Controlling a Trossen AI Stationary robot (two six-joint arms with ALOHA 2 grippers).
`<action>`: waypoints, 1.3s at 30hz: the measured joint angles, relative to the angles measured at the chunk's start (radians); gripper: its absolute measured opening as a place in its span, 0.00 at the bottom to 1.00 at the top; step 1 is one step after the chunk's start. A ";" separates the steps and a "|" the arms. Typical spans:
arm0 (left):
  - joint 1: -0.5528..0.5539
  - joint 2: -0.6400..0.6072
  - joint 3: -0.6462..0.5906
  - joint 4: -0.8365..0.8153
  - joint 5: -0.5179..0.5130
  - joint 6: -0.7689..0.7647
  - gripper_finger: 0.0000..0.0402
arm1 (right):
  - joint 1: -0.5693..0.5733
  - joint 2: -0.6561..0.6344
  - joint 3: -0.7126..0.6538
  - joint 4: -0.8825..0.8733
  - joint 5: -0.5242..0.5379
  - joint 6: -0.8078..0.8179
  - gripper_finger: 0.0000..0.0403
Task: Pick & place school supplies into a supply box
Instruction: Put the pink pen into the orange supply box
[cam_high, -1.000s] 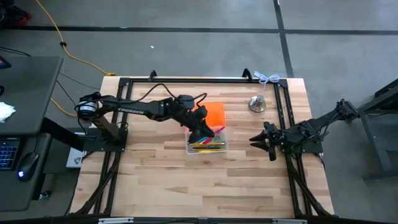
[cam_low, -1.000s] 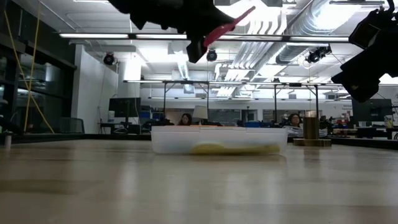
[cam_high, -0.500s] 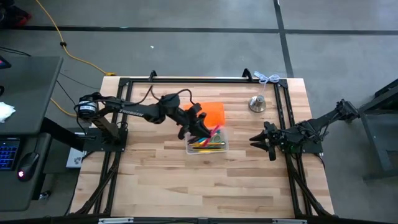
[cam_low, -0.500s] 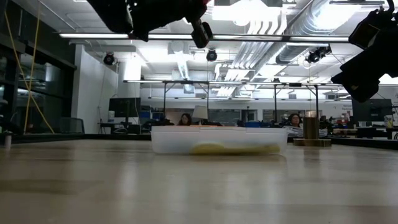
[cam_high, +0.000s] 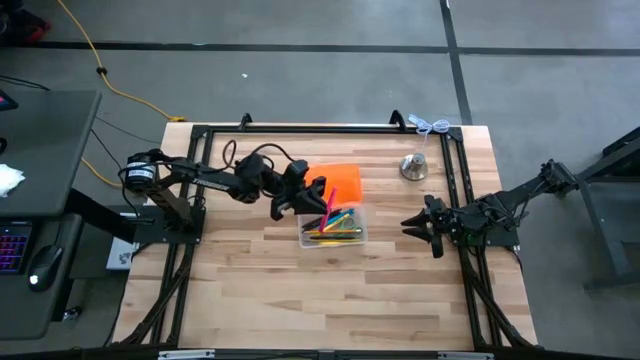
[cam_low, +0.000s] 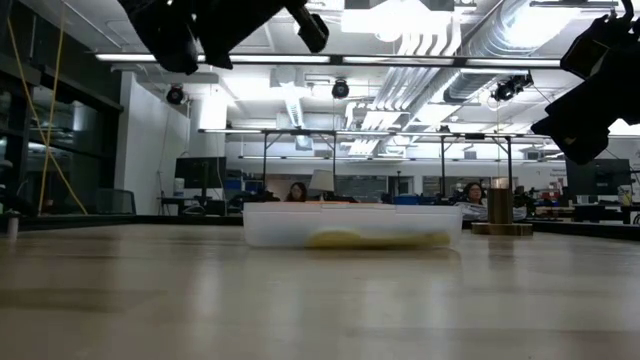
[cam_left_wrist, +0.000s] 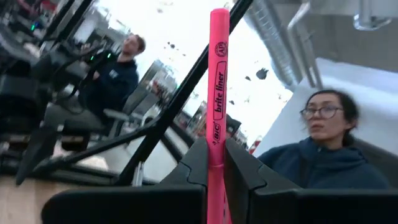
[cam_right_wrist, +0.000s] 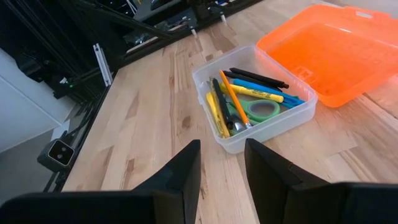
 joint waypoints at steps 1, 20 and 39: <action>0.000 0.000 -0.005 0.027 -0.006 -0.008 0.14 | 0.000 0.000 0.000 0.000 0.000 0.000 0.26; -0.002 0.000 -0.031 0.316 -0.037 -0.100 0.14 | 0.000 0.000 0.000 -0.003 0.000 -0.002 0.26; -0.002 0.001 -0.030 -0.008 -0.178 -0.077 0.14 | 0.000 0.000 0.000 -0.013 0.001 -0.002 0.26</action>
